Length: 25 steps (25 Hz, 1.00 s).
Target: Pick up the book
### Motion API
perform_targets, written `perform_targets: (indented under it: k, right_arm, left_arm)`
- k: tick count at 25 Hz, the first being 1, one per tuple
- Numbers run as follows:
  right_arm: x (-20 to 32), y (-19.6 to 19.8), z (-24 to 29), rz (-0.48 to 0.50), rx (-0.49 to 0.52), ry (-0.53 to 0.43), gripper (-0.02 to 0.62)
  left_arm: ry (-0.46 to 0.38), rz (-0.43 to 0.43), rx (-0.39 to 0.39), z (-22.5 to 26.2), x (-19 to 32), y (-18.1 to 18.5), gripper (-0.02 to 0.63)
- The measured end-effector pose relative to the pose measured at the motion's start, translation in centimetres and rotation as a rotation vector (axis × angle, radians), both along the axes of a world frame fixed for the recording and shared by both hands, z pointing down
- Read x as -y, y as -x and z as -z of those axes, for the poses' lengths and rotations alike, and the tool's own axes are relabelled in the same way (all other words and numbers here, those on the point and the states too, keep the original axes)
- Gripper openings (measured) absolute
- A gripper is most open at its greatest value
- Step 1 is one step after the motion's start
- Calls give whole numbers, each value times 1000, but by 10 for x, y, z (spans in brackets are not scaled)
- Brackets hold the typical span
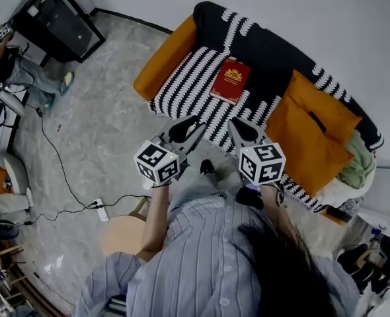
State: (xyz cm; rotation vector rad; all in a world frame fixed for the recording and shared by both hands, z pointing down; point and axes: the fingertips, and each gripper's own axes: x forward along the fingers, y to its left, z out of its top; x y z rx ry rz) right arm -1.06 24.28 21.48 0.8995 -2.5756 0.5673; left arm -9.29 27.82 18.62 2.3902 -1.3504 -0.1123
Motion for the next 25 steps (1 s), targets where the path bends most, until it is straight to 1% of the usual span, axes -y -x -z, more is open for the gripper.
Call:
perform_targets:
  k: [3,10,14,18,22,25]
  right_arm:
    - [5,0,-2,-12,-10,4,46]
    - [18,-13,-8,-53,-25,13,46]
    - [25,-20,-14,-53,-39,26,46]
    - [45,-24,-23,-66,-48,46,46]
    - [75,-29,-32,-85,-56,56,46]
    - [98,-39,-53,-92,-93,73,46]
  left_arm:
    - [10,-9,-6,-4,3,2,107]
    - [27,-34,-13,-13,12,-4,107]
    - [46,-33,-26,-18,21,-8,107]
    - [56,-35,-24,-21,42,-6,107]
    - [67,-31,-19,-24,68,-2,107]
    - [87,-37,-20,-34,90,0,107]
